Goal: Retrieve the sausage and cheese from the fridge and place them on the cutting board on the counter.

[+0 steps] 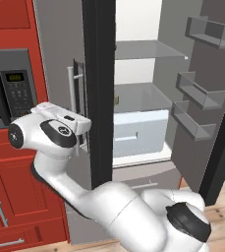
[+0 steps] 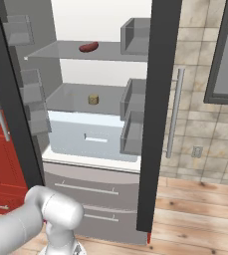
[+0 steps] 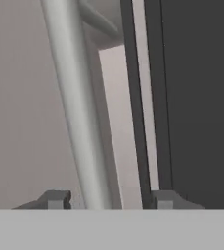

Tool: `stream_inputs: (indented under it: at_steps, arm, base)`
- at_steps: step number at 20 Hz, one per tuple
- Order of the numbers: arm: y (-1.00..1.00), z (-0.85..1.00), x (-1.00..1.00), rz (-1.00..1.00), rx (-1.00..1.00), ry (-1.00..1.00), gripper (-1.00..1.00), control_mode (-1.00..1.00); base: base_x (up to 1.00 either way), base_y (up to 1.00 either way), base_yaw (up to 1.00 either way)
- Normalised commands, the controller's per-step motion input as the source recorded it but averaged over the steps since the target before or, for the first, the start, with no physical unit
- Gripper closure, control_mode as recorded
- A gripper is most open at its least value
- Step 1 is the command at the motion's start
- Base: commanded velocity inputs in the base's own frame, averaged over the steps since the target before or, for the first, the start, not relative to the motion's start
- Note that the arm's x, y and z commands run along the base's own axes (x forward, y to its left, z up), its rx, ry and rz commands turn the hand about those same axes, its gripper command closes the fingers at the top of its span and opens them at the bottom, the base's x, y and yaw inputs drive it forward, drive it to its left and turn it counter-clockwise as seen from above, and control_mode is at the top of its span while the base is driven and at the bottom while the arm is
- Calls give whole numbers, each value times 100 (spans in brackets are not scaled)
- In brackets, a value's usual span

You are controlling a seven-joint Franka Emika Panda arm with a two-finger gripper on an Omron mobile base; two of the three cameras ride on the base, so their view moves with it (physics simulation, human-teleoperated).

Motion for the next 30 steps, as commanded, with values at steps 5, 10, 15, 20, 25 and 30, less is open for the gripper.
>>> stream_inputs:
  at_steps: [5, 10, 15, 20, 25, 30]
  arm:
    - [50, -3, -100, -2, -9, -5, -100, -100]
    - [-4, 14, -100, 0, -1, -8, -100, -100]
    - [-100, 33, -72, 0, 60, 0, -100, -100]
    - [-100, 16, 0, 3, 79, 0, -100, -100]
    - [-100, 1, 50, 20, 73, -5, -100, -100]
    - [-91, 0, 47, 40, 51, -5, -100, -100]
  base:
    - [0, 0, 0]
    - [0, 0, 0]
    - [0, 0, 0]
    - [0, 0, 0]
    - [0, 0, 0]
    - [0, 0, 0]
